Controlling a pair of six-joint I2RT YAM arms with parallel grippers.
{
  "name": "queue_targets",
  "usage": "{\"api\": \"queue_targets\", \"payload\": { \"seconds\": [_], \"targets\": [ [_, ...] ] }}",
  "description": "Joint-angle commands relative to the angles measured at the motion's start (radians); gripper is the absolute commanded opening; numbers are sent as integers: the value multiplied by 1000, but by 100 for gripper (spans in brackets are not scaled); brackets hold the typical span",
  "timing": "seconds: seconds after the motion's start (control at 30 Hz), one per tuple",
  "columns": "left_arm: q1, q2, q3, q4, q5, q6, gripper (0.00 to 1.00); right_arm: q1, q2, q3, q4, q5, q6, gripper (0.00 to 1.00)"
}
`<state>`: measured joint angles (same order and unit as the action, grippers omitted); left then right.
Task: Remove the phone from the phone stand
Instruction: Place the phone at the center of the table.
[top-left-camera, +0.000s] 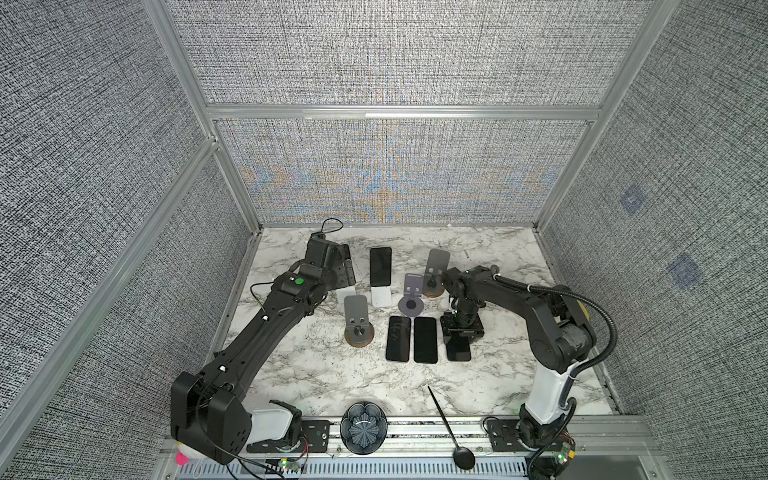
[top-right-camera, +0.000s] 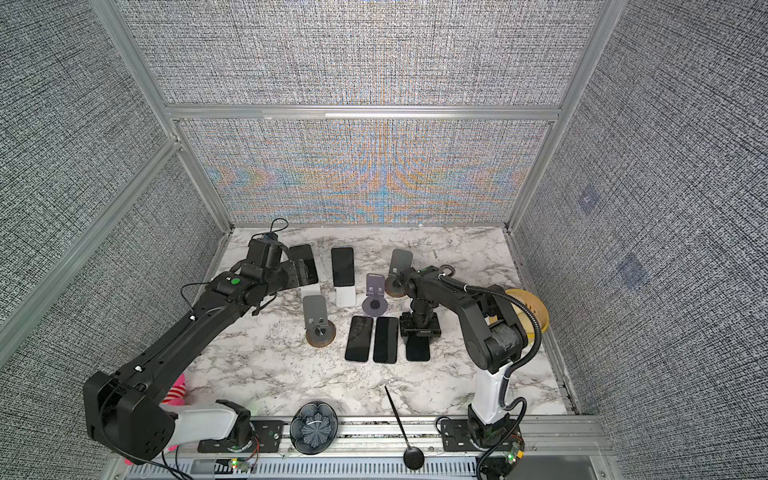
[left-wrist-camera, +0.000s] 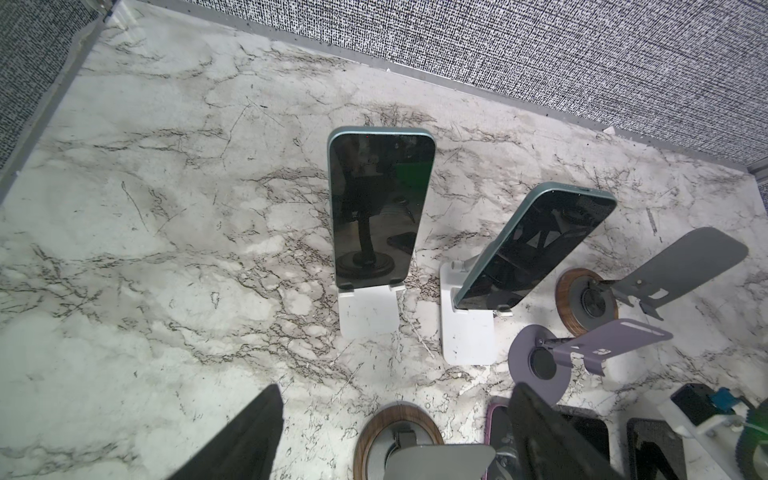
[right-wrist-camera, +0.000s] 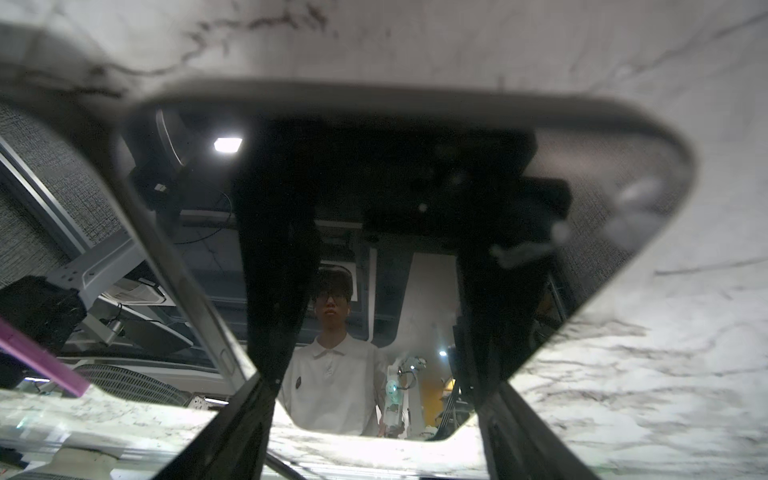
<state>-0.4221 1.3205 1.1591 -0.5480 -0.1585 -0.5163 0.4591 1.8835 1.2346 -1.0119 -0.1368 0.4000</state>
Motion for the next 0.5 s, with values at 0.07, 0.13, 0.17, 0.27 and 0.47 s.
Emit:
{"api": "queue_targets", "payload": {
  "seconds": [0.07, 0.13, 0.17, 0.27, 0.47],
  "targets": [
    [2, 3, -1, 5, -15, 1, 87, 0, 14, -10, 17, 3, 27, 73],
    [2, 2, -2, 5, -15, 1, 86, 1, 16, -14, 28, 5, 32, 74],
    [2, 4, -2, 5, -16, 0, 86, 1, 20, -17, 35, 6, 36, 75],
    [2, 4, -2, 5, -13, -1, 86, 4, 29, -21, 39, 8, 39, 79],
    [2, 3, -3, 5, -15, 0, 86, 7, 13, -21, 42, 11, 42, 86]
  ]
}}
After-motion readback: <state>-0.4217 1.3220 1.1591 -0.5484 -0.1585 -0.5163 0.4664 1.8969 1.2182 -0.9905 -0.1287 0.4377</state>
